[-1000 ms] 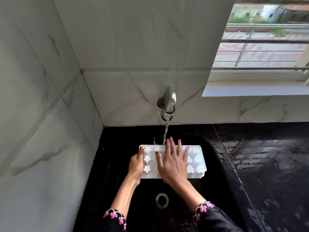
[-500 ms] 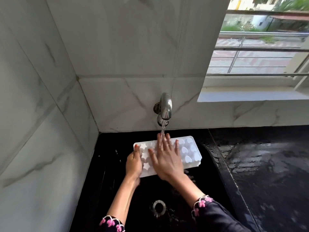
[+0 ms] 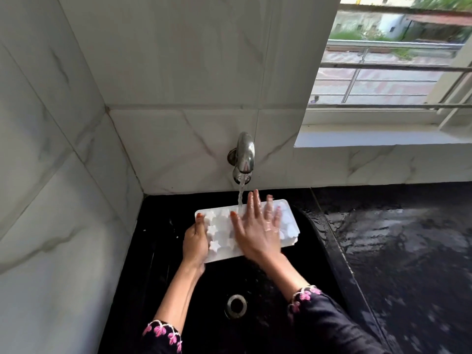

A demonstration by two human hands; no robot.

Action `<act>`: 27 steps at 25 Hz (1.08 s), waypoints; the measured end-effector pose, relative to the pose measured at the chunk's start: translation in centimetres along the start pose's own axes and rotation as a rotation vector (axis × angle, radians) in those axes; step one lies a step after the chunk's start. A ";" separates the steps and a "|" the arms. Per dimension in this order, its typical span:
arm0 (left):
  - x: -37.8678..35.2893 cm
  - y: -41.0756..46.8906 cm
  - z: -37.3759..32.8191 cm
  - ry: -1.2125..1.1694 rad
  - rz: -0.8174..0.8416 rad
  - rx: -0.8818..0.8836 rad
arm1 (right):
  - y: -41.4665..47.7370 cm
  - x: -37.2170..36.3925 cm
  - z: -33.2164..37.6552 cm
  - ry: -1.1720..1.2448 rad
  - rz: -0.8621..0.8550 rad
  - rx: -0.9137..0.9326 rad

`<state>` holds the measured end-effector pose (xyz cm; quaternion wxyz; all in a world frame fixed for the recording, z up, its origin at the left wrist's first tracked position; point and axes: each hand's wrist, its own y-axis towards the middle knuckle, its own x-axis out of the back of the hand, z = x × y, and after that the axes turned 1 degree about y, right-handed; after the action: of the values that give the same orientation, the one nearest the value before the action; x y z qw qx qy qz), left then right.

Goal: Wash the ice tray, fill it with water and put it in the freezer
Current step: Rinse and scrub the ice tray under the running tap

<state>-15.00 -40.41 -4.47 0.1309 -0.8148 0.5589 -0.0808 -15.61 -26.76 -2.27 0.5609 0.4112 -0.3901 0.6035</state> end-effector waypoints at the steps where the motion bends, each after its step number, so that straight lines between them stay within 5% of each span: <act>1: -0.4 -0.1 0.1 -0.025 0.032 0.007 | -0.4 -0.8 2.0 0.013 -0.017 0.041; 4: -0.4 0.7 0.7 -0.117 0.129 0.039 | -2.1 -1.9 3.2 0.011 -0.053 0.360; 7: 0.6 1.1 0.2 -0.083 0.052 0.004 | -1.7 -0.4 -1.1 -0.128 0.007 0.669; 13: 1.0 0.4 -0.1 0.050 -0.012 -0.046 | 0.4 0.2 -2.0 -0.009 0.002 0.067; 20: 1.6 0.1 0.3 0.040 0.076 -0.075 | 0.2 -0.7 1.5 0.039 -0.027 0.522; 27: 3.1 0.2 -0.5 0.088 -0.021 -0.066 | 2.6 1.6 -2.4 -0.073 -0.228 0.069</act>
<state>-14.15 -43.44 -4.12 0.0784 -0.8203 0.5577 -0.0997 -18.35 -24.08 -1.67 0.5968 0.4937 -0.3401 0.5334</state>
